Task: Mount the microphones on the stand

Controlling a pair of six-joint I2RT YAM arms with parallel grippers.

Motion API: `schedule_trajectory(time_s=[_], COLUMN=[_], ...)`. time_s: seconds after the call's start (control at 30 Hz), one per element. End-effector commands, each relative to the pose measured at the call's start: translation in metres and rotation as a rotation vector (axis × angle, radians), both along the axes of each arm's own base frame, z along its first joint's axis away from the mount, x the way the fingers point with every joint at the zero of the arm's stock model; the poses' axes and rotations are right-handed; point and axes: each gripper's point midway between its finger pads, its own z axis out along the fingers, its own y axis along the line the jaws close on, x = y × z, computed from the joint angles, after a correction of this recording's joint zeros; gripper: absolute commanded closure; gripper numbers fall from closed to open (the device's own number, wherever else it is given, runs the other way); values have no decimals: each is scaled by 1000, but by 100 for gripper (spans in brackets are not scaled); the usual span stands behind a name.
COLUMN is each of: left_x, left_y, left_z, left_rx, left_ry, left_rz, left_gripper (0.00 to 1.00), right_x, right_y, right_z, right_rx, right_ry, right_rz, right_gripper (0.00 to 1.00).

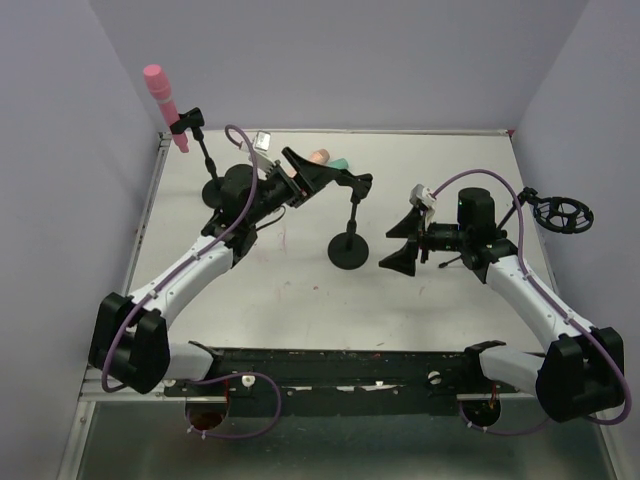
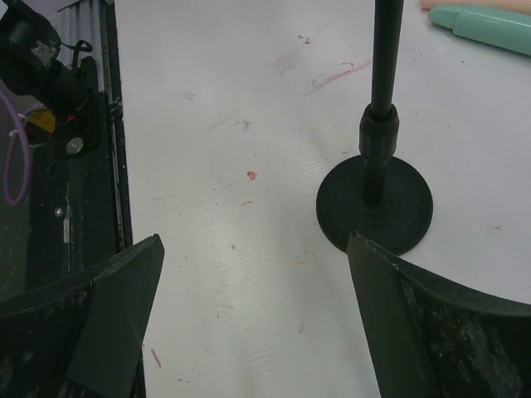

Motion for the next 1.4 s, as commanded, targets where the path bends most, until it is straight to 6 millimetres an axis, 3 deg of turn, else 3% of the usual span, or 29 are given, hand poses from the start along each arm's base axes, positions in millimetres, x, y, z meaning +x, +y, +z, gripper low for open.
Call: schedule_trajectory(time_s=[0.0, 0.13, 0.27, 0.43, 0.5, 0.7, 1.0, 1.37], left_x=[-2, 1, 6, 27, 41, 83, 134, 134], left_y=[34, 74, 101, 117, 122, 132, 132, 76], left_z=[-17, -36, -45, -68, -68, -95, -143, -176], left_rx=[353, 620, 796, 1020, 1107, 1295, 1435, 1220], left_ry=[-127, -178, -234, -182, -169, -118, -21, -46], left_rz=[79, 172, 180, 44, 25, -56, -161, -409], left_gripper=[1, 1, 1, 1, 1, 3, 18, 35], right_x=[-6, -9, -9, -7, -7, -4, -3, -3], right_y=[-1, -1, -1, -2, -2, -4, -4, -4], right_z=[-7, -5, -6, -9, -10, -14, -16, -17], right_rx=[-7, -5, -11, -21, -25, -38, -51, -56], right_ry=[9, -2, -5, -4, -4, -5, -3, 9], right_rz=[27, 43, 44, 39, 37, 31, 32, 41], right_gripper=[0, 0, 0, 0, 0, 0, 0, 0])
